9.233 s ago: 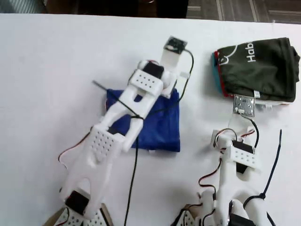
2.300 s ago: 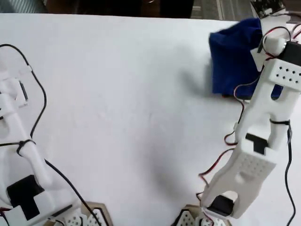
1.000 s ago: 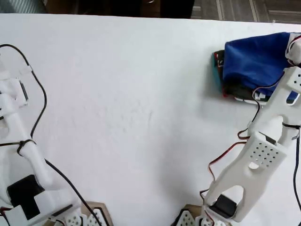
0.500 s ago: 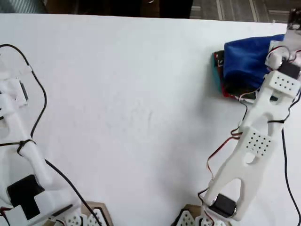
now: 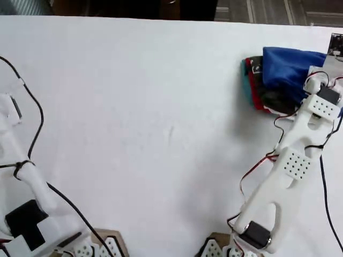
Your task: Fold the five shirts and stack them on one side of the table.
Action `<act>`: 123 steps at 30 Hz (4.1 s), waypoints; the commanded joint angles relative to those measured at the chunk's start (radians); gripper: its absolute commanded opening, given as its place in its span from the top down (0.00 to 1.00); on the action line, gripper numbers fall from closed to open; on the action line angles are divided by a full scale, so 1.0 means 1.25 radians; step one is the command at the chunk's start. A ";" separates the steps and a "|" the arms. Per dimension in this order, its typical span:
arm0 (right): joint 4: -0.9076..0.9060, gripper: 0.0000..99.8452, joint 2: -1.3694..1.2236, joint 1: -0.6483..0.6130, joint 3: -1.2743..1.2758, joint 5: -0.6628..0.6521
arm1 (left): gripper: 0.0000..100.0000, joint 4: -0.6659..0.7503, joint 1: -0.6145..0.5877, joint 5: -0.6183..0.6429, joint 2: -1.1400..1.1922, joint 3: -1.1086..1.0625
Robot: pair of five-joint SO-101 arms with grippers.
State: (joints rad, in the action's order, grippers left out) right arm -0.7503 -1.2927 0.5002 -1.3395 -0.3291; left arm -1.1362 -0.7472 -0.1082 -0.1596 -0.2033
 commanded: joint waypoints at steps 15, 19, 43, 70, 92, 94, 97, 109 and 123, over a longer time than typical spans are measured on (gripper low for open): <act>-0.343 0.91 0.295 -0.105 -0.254 0.009 | 0.97 -0.027 -0.036 -0.006 -0.037 0.009; -0.587 0.84 0.352 -0.168 -0.255 0.002 | 0.97 -0.027 -0.060 -0.006 -0.037 0.007; -0.816 0.98 0.150 -0.220 -0.245 -0.088 | 0.97 -0.028 -0.064 -0.006 -0.037 0.004; -0.796 0.90 0.603 -0.234 0.191 -0.083 | 0.97 -0.021 -0.060 -0.005 -0.034 0.007; -0.797 0.98 0.371 -0.168 0.179 -0.081 | 0.97 -0.025 -0.060 -0.006 -0.034 0.003; -0.798 0.98 0.402 -0.169 0.140 -0.081 | 0.97 -0.025 -0.060 -0.006 -0.034 0.003; -0.798 0.98 0.479 -0.164 0.050 -0.081 | 0.97 -0.022 -0.060 -0.006 -0.034 0.003; -0.342 0.98 0.319 -0.048 -0.009 -0.081 | 0.97 -0.026 -0.064 -0.007 -0.036 0.003; -0.099 0.98 0.100 -0.006 -0.009 -0.081 | 0.97 -0.027 -0.063 -0.007 -0.037 0.003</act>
State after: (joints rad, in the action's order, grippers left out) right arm -0.8976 -1.1761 0.4849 -1.3334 -0.4289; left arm -1.1669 -0.8193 -0.1082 -0.1596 -0.2033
